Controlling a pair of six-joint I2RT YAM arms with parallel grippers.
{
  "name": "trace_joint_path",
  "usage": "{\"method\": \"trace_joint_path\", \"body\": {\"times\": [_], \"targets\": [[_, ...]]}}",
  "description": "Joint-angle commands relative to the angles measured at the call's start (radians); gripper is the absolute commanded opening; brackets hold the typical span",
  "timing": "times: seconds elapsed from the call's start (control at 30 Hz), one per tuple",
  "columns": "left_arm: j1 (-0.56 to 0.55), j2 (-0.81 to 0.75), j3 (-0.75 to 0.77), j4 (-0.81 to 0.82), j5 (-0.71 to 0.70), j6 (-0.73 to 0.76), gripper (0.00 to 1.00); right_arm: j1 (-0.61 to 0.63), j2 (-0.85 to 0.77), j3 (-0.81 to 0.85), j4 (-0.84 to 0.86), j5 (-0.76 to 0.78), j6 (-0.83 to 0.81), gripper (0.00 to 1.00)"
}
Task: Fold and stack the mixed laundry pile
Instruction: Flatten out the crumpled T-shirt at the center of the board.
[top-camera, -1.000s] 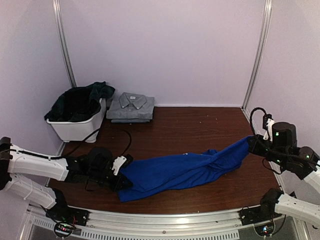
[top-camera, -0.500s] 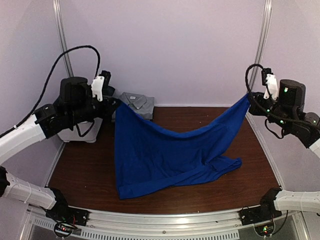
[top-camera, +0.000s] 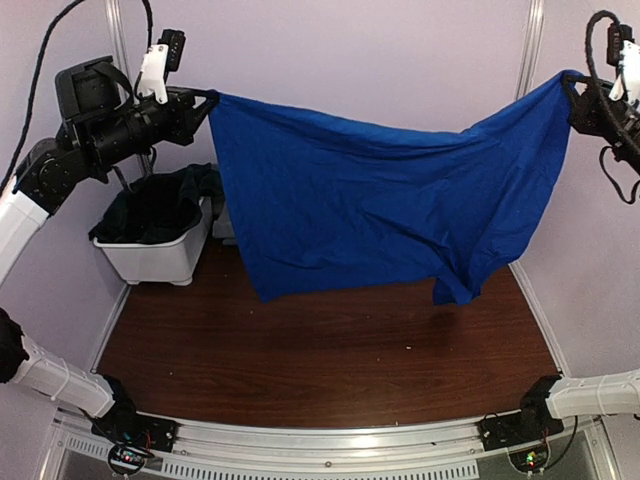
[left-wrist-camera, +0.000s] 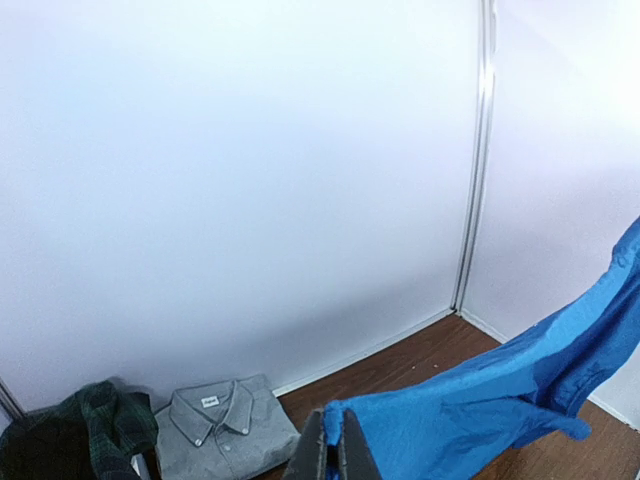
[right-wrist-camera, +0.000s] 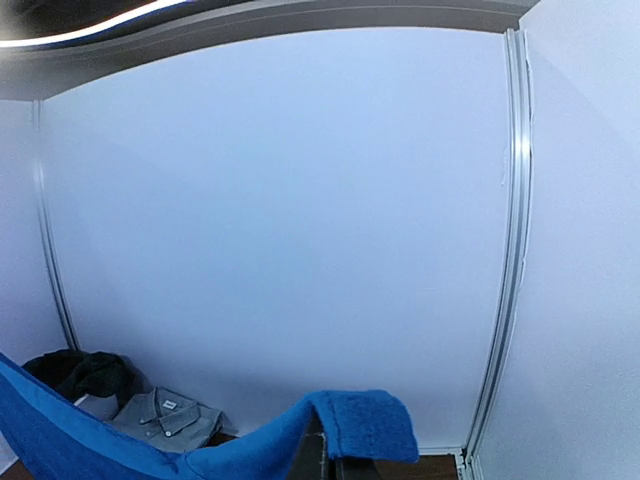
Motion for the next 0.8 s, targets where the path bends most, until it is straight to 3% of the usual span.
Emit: {"method": "trace_joint_path", "body": {"times": [0.0, 0.2, 0.43, 0.6, 0.77], "targets": [[0.004, -0.046, 0.078, -0.024, 0.120, 0.058, 0.00, -0.004, 0.026, 0.168, -0.096, -0.069, -0.032, 0.00], [0.003, -0.090, 0.161, -0.048, 0.271, 0.049, 0.00, -0.004, 0.070, 0.395, -0.211, -0.180, -0.028, 0.00], [0.003, -0.110, 0.271, -0.087, 0.322, 0.060, 0.00, -0.012, 0.108, 0.598, -0.270, -0.261, -0.028, 0.00], [0.003, -0.080, 0.309, -0.115, 0.286, 0.061, 0.00, -0.017, 0.120, 0.567, -0.231, -0.254, -0.032, 0.00], [0.004, -0.063, 0.156, -0.096, 0.059, 0.002, 0.00, -0.016, 0.099, 0.303, -0.109, -0.074, -0.068, 0.00]]}}
